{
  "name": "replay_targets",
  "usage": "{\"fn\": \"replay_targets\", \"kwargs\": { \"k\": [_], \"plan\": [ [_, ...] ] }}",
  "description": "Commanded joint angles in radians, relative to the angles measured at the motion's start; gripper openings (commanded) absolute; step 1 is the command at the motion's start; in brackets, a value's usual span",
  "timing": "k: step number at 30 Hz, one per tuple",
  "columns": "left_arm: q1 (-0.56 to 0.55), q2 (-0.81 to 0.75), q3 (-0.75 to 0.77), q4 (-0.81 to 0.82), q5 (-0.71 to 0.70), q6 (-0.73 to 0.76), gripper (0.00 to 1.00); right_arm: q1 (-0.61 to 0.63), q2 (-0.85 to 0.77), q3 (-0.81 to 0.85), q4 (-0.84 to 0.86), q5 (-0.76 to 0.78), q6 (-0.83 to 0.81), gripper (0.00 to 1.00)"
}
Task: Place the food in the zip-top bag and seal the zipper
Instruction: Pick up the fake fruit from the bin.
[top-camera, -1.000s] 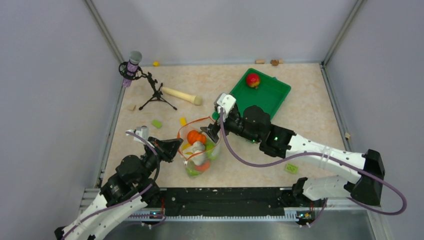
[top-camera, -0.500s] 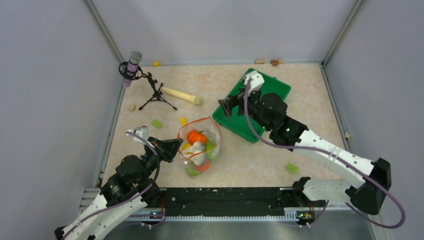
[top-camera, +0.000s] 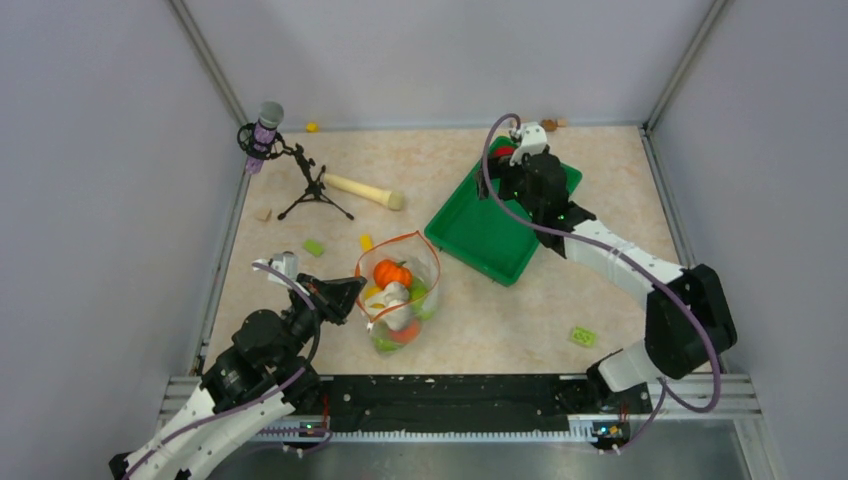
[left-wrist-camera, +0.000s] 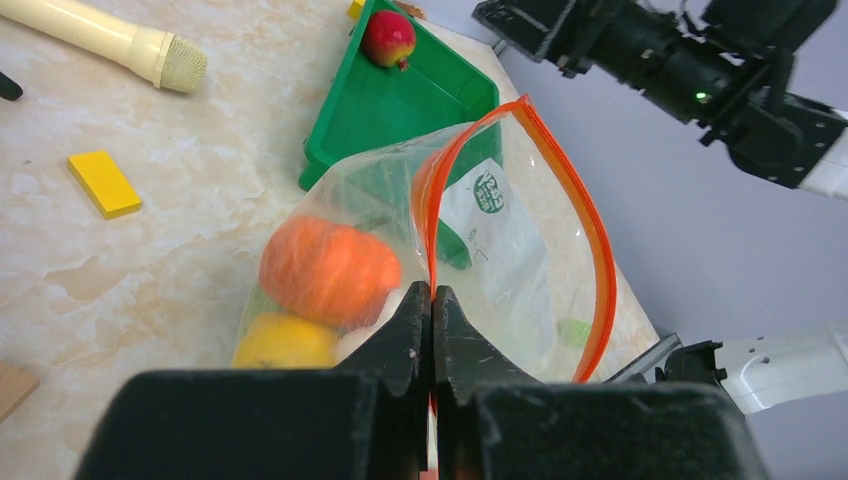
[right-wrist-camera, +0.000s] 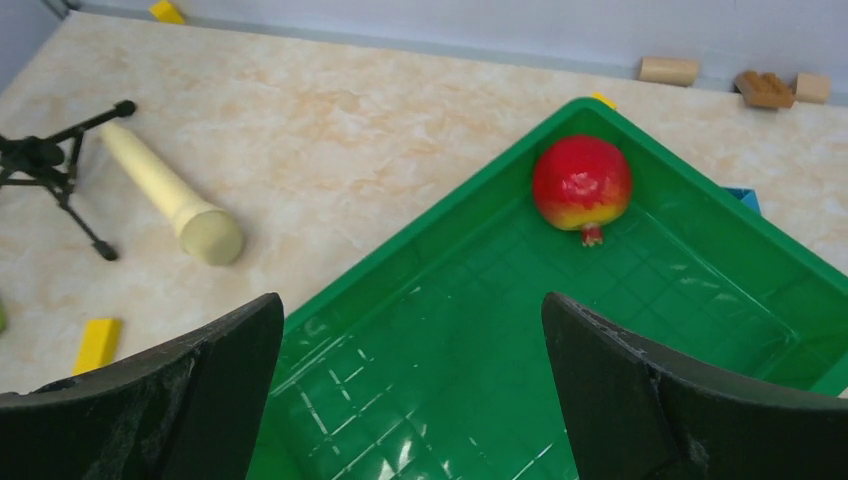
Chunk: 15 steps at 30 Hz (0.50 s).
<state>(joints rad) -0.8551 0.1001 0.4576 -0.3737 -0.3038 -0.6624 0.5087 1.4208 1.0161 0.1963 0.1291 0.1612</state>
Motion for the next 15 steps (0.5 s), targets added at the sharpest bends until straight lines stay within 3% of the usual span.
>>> {"fn": "replay_targets", "kwargs": {
  "k": [1, 15],
  "plan": [
    [0.004, -0.004, -0.008, 0.059, -0.003, 0.012, 0.00, -0.065, 0.108, -0.030, 0.204, -0.035, -0.005, 0.99],
    [0.004, 0.002, -0.027, 0.083, -0.032, 0.030, 0.00, -0.283, 0.541, 0.041, 0.533, -0.311, 0.066, 0.94]
  ]
}}
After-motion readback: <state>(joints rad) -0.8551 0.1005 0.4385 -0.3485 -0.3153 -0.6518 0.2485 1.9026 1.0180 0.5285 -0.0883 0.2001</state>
